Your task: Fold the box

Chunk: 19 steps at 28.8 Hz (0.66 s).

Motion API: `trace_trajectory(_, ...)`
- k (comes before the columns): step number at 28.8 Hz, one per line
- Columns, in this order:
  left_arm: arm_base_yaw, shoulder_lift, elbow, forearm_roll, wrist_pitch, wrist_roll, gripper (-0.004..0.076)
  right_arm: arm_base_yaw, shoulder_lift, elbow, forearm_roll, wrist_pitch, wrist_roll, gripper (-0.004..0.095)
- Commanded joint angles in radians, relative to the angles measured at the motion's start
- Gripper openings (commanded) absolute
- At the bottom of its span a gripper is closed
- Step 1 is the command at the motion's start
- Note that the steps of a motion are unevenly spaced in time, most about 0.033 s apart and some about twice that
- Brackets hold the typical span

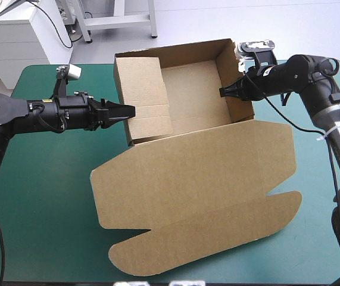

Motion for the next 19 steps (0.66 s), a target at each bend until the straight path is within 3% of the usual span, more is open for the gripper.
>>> trace_trajectory(1,-0.001,-0.034,-0.033,-0.009,-0.024,-0.001,0.0463,0.047,-0.035,-0.027,-0.001,-0.055,0.015,-0.0019)
trace_trajectory(7,-0.001,-0.034,-0.033,0.218,-0.066,-0.193,0.0463,0.141,-0.007,-0.027,-0.107,-0.07,0.083,-0.0019)
trace_trajectory(15,-0.001,-0.018,-0.033,0.49,-0.114,-0.459,0.0445,0.189,-0.004,-0.027,-0.115,-0.128,0.161,-0.0019)
trace_trajectory(19,-0.005,0.006,-0.033,0.513,-0.114,-0.543,0.0347,0.191,-0.004,-0.027,-0.108,-0.128,0.219,-0.0019)
